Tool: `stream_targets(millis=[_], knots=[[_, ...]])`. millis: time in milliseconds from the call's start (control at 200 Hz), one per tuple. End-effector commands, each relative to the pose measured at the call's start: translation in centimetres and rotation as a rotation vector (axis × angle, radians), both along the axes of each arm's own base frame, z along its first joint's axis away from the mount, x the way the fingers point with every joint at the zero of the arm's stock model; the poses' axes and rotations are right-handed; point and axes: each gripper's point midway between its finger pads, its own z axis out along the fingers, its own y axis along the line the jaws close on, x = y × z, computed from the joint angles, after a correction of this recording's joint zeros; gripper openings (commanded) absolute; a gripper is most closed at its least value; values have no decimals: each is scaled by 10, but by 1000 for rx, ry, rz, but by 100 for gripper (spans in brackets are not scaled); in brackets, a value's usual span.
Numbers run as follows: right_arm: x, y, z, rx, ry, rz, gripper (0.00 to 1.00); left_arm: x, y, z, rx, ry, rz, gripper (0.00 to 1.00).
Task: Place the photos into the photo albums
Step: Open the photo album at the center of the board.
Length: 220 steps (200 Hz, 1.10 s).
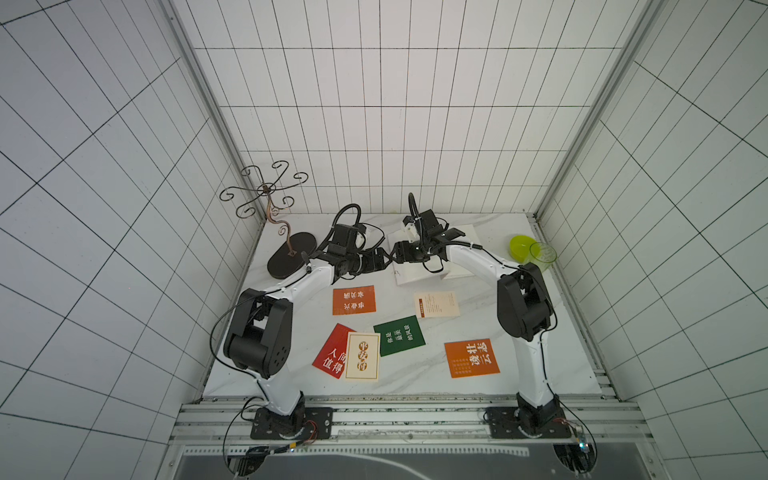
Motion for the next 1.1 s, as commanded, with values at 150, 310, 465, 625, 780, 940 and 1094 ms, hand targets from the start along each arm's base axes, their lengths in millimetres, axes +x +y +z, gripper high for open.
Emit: stream_targets(millis=[150, 310, 465, 625, 780, 940, 1094], knots=[[28, -120, 17, -13, -57, -251, 62, 0, 0, 6, -8, -21, -6, 84], [32, -147, -8, -39, -18, -297, 62, 0, 0, 3, -5, -16, -6, 84], [35, -149, -29, -59, 31, -293, 63, -1, 0, 3, -9, -13, -9, 84], [35, -142, -43, -39, 77, -272, 63, -1, -1, 5, -13, -16, -12, 84], [33, -138, -53, -30, 103, -256, 63, -2, -2, 6, -19, -13, -15, 85], [30, -127, -55, -14, 114, -226, 60, -1, -2, 7, -22, -15, -15, 84], [28, -117, -53, -76, 76, -207, 59, -2, -3, 6, -25, -9, -17, 84]])
